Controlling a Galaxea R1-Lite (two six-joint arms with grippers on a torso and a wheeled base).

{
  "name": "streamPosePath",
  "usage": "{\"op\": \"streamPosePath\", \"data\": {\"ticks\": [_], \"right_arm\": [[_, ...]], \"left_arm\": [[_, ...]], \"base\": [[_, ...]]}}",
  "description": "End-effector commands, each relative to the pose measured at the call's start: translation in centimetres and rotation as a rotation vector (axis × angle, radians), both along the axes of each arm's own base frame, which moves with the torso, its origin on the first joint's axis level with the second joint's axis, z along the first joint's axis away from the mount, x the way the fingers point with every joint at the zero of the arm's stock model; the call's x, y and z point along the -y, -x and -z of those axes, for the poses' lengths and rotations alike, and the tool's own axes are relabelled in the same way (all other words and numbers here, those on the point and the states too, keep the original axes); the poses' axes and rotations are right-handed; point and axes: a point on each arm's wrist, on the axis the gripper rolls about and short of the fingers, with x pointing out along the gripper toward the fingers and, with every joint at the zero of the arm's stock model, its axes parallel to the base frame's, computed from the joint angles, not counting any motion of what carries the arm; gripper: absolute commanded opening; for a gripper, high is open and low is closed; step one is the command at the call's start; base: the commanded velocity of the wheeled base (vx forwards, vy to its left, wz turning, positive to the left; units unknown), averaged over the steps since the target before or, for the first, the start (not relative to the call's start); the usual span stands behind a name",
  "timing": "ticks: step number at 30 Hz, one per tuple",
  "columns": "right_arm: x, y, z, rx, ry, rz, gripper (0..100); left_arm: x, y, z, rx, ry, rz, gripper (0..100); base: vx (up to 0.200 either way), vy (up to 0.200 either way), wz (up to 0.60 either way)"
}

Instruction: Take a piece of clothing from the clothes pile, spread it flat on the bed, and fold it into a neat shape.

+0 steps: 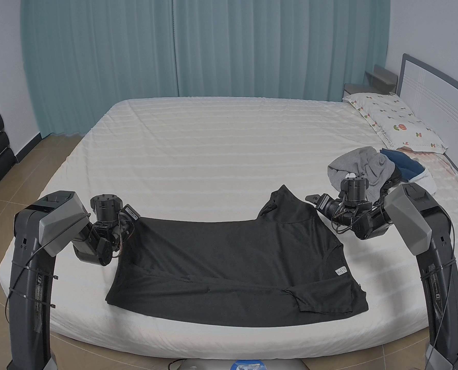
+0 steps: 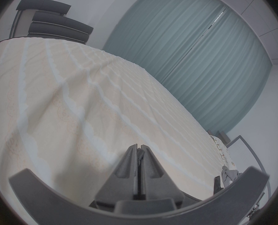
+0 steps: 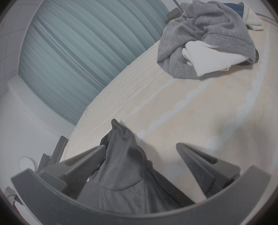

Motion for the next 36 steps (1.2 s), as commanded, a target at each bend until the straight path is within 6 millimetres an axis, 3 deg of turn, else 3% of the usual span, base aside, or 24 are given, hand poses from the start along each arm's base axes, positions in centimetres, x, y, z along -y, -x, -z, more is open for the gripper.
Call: {"op": "streamPosePath", "data": {"ticks": [1, 7, 15, 36], "right_arm": [[-0.1, 0.1, 0.9, -0.016, 0.004, -0.004, 0], [-0.2, 0.1, 1.2, -0.021, 0.008, -0.008, 0], [-0.1, 0.0, 0.2, 0.003, 0.010, 0.000, 0], [1.7, 2.0, -4.1, 0.131, -0.024, 0.024, 0]], "left_arm": [[0.0, 0.0, 0.0, 0.003, 0.001, 0.000, 0], [0.0, -0.1, 0.0, 0.003, 0.001, 0.000, 0], [0.0, -0.1, -0.2, 0.007, 0.001, 0.000, 0], [-0.7, -0.5, -2.1, 0.064, 0.002, -0.016, 0]], "base": [[0.000, 0.000, 0.00], [0.000, 0.000, 0.00], [0.000, 0.000, 0.00], [0.000, 0.000, 0.00]]}}
